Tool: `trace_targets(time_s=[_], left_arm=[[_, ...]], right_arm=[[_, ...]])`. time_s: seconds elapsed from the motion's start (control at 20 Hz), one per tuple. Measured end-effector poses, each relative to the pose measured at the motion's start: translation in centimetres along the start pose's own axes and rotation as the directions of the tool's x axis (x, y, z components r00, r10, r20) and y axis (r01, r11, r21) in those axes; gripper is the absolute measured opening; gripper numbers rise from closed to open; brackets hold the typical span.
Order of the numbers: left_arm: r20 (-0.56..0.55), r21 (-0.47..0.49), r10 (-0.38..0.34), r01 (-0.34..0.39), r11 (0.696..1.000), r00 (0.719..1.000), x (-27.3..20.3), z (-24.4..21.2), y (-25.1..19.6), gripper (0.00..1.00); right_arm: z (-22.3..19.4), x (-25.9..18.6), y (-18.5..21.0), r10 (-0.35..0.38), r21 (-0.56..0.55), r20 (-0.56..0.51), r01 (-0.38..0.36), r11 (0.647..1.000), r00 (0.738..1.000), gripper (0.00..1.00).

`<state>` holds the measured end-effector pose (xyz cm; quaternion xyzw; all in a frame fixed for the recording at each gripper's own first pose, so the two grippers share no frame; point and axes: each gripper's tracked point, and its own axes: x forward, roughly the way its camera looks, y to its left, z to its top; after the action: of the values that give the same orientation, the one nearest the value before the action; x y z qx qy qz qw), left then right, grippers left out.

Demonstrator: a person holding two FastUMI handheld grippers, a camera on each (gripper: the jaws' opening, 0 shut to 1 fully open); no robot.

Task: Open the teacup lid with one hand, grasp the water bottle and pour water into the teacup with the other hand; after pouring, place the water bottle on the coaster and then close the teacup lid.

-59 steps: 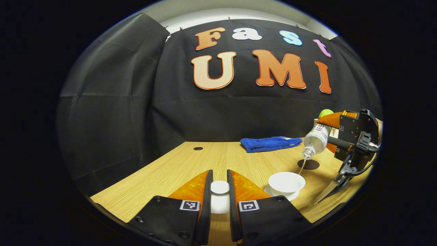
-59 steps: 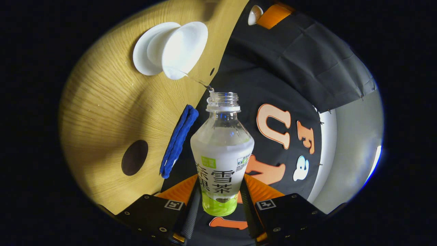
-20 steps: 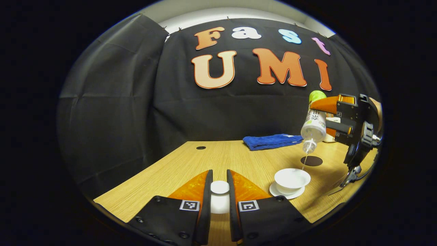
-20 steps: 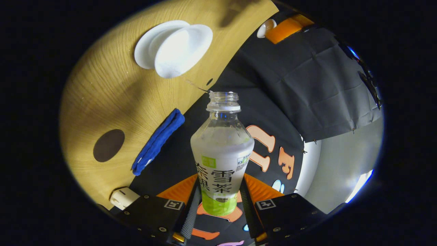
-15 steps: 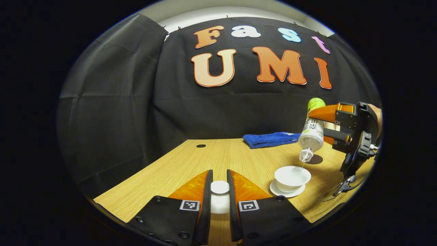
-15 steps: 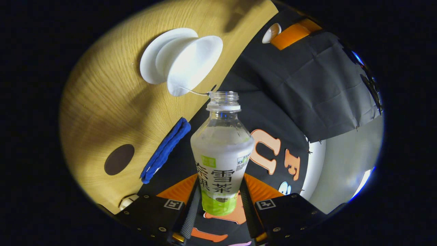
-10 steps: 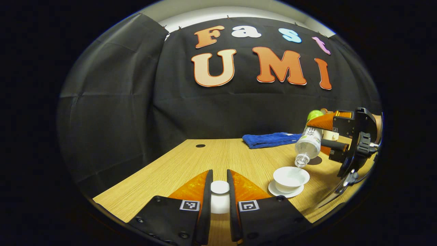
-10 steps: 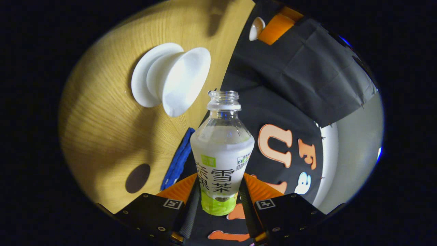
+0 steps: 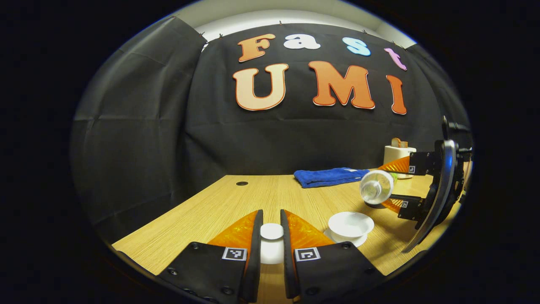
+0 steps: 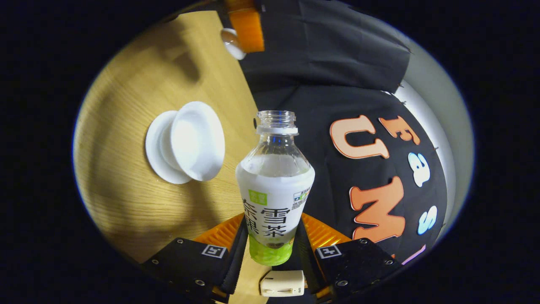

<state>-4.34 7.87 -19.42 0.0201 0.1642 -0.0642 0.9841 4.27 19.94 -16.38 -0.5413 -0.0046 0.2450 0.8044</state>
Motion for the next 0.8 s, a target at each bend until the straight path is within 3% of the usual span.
trace_targets(time_s=[0.15, 0.3, 0.55, 0.8], left_arm=[[-0.002, -0.007, -0.005, 0.005, 1.0, 1.0, 0.1, 0.0, -0.4, 0.27], [-0.002, 0.0, -0.001, 0.001, 1.0, 1.0, 0.0, 0.0, -0.7, 0.28], [-0.012, 0.007, 0.003, -0.003, 1.0, 1.0, 0.0, -0.3, -1.0, 0.28], [-0.023, 0.013, 0.021, -0.021, 1.0, 1.0, 0.3, -0.7, -1.0, 0.27]], right_arm=[[-1.2, 0.5, -2.2, -0.029, 0.204, -0.026, 0.034, 0.978, 0.999, 0.63], [-3.3, 0.8, -5.2, -0.107, 0.402, -0.091, 0.135, 0.906, 0.99, 0.63], [-6.6, 1.7, -5.2, -0.071, 0.701, -0.163, 0.166, 0.693, 0.984, 0.63], [-7.8, 1.4, -4.4, -0.031, 0.857, -0.17, 0.163, 0.489, 0.985, 0.63]])
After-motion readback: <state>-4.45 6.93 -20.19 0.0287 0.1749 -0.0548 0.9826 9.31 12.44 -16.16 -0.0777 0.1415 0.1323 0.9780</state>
